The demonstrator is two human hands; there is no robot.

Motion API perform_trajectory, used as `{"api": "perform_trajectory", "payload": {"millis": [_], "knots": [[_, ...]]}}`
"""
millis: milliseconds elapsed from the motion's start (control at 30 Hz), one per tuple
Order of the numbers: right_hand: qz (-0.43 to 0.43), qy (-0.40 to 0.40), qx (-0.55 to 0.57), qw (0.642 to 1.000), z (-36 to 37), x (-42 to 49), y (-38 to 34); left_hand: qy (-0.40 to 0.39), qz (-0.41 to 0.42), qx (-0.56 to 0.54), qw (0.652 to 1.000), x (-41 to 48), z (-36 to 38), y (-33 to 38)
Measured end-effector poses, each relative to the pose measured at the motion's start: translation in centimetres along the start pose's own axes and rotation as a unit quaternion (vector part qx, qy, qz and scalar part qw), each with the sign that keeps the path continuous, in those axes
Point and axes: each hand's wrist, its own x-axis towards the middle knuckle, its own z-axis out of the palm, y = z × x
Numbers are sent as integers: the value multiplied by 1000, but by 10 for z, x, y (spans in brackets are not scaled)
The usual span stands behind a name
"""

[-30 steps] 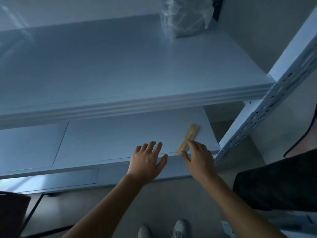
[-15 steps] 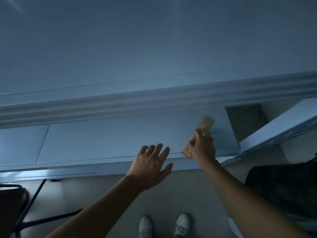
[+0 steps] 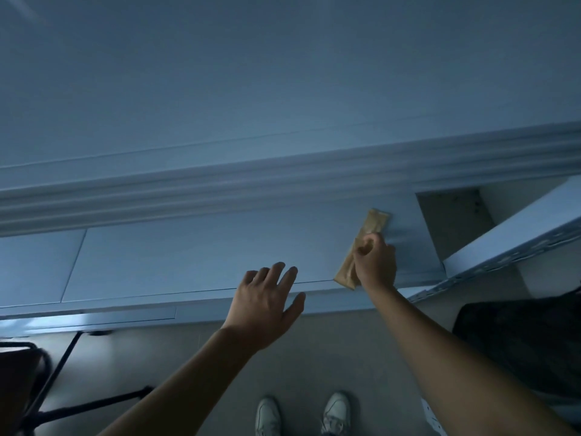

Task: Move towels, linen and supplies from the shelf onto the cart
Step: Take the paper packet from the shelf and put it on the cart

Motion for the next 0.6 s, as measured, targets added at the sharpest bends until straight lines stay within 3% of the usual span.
{"api": "perform_trajectory", "payload": {"millis": [300,600], "knots": [[-137,-32,-107,984,12,-11,-6,11,-26,-3,1000,-11,1,-16],[-319,-91,-207,920,-60,-86,6,13,-18,9,1000,-47,-45,-23]]}}
